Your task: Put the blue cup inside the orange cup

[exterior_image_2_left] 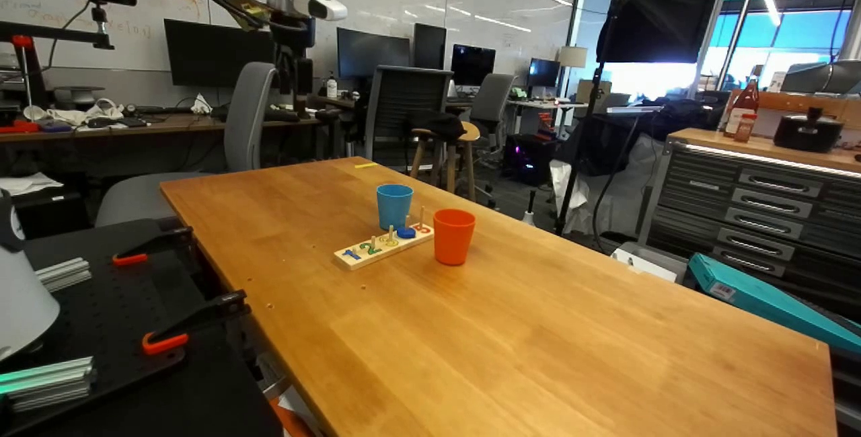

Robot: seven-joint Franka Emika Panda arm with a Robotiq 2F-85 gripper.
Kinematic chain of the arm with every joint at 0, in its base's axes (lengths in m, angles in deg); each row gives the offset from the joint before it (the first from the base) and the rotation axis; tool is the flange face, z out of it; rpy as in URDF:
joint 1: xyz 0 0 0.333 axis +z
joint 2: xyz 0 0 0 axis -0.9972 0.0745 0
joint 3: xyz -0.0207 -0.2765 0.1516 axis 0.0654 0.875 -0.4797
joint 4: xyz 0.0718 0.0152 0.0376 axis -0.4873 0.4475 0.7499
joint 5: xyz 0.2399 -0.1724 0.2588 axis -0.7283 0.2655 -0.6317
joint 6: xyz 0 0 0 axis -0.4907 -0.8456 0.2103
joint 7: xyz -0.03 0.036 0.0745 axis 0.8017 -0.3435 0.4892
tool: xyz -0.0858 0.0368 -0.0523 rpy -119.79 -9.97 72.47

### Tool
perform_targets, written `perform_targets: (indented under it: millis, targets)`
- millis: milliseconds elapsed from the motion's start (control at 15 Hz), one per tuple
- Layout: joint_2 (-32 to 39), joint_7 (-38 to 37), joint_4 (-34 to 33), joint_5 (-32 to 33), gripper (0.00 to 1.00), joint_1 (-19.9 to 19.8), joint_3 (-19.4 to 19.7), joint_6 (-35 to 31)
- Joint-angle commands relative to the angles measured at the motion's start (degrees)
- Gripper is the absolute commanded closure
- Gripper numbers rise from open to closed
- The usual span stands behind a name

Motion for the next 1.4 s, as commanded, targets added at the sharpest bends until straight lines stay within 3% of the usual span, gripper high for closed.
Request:
perform_targets:
  millis: [0,200,533,1000,1333]
  targets:
    - [14.8,-6.1,-10.3,5.4,0.0,-1.2,-0.3,-6.9]
    - [24.2,-12.5,-17.8,12.9,0.0,-0.7,1.6,-9.8]
    - [34.6,-21.5,-28.5,21.6,0.0,2.4,8.1,-7.7]
    - [37.7,-30.2,-34.9,28.4,0.0,5.8,14.4,1.0]
    - [39.3,-34.6,-36.9,32.6,0.0,5.1,15.5,6.1]
